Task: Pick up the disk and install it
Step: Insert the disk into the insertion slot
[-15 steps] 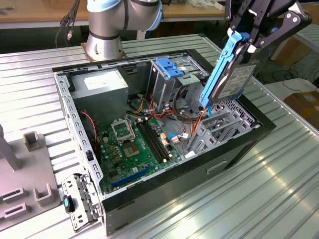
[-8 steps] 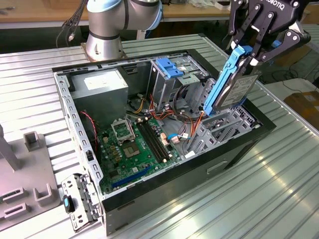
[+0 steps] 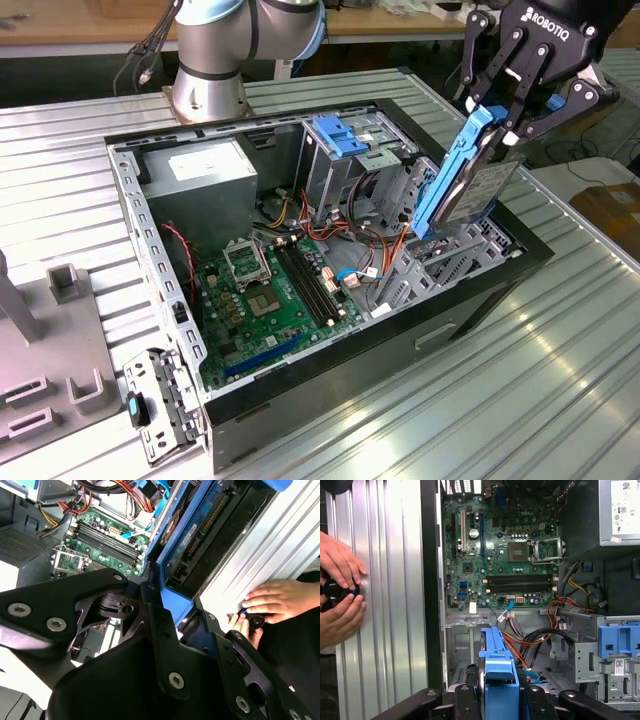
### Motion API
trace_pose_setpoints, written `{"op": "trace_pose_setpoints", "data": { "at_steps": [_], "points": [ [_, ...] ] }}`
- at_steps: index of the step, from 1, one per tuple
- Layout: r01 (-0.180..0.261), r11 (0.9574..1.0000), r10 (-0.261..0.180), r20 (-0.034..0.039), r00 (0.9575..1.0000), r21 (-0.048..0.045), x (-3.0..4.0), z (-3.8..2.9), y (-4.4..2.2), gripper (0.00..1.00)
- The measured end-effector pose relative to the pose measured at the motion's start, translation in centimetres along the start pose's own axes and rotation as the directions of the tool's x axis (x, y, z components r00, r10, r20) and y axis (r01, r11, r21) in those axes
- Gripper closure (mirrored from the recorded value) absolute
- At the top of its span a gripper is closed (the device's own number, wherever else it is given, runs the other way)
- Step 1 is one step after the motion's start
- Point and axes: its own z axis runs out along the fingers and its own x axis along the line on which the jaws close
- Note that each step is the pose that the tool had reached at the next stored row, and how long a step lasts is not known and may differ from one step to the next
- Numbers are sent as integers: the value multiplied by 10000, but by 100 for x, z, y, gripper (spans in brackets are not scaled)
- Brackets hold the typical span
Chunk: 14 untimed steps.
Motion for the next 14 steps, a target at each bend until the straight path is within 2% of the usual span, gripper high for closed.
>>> {"op": "trace_pose_setpoints", "data": {
  "at_steps": [6,14],
  "points": [
    [0,10000,0,1,10000,0,54,100,-13,63],
    [0,10000,0,-1,10000,0,73,165,-21,63]
  ]
}}
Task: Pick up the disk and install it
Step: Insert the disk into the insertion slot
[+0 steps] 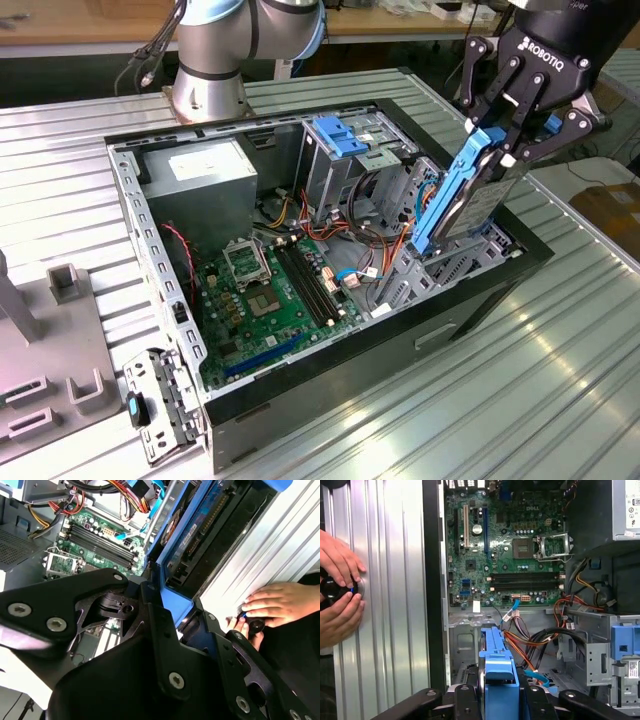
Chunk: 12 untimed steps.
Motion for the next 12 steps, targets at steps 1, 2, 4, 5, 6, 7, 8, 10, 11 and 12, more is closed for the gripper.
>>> {"op": "trace_pose_setpoints", "data": {
  "at_steps": [1,2,4,5,6,7,8,10,11,12],
  "points": [
    [0,10000,0,-1,10000,0,2,9,0,63],
    [1,10000,-1,-1,10000,0,3,17,-1,63],
    [1,10000,-1,-1,10000,0,4,32,-1,63],
    [1,10000,-1,0,10000,0,4,39,-1,63],
    [0,10000,0,0,10000,0,4,43,-1,63],
    [1,10000,-1,1,10000,0,4,49,0,63],
    [0,10000,0,0,10000,0,4,52,0,63],
    [0,10000,0,-1,10000,0,4,56,-1,63],
    [1,10000,-1,0,10000,0,4,57,-1,63],
    [1,10000,-1,2,10000,0,4,58,-1,63]
  ]
}}
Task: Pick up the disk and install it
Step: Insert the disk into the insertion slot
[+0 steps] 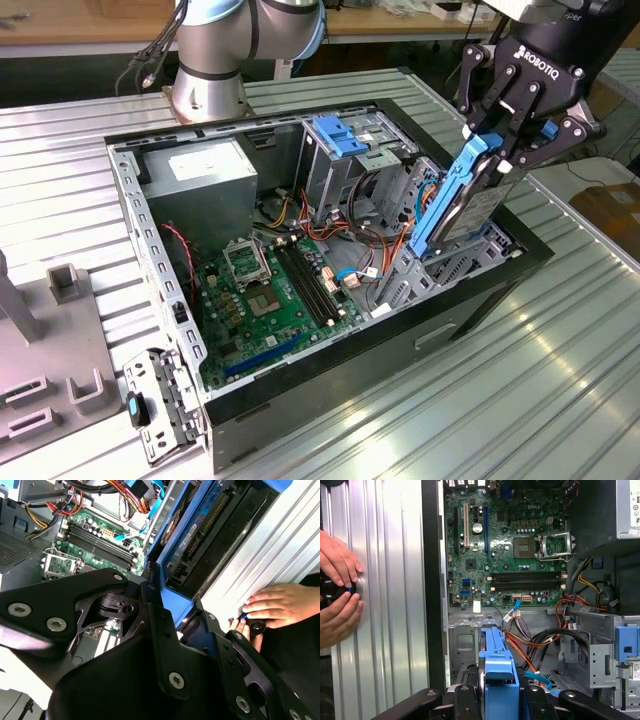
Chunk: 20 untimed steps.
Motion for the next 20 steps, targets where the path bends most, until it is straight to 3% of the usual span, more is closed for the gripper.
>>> {"op": "trace_pose_setpoints", "data": {
  "at_steps": [8,20],
  "points": [
    [1,10000,-1,-1,10000,0,-33,6,1,63],
    [111,9999,-111,-30,9999,2,-9,19,0,63]
  ]
}}
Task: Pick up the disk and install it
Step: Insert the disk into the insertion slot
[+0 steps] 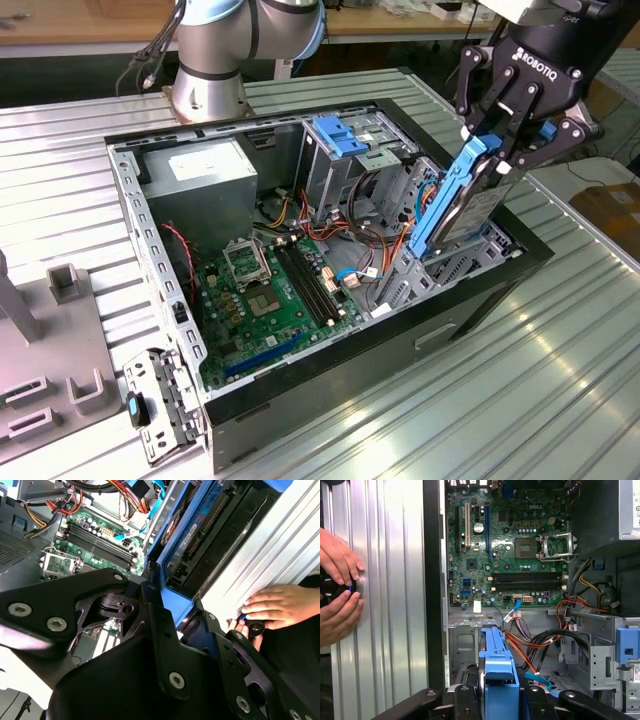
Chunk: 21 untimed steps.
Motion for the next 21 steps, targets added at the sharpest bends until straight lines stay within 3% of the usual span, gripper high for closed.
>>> {"op": "trace_pose_setpoints", "data": {
  "at_steps": [13,21],
  "points": [
    [0,10000,0,-1,10000,-27,4,96,0,63],
    [1,10000,-1,-3,10000,-51,3,211,1,63]
  ]
}}
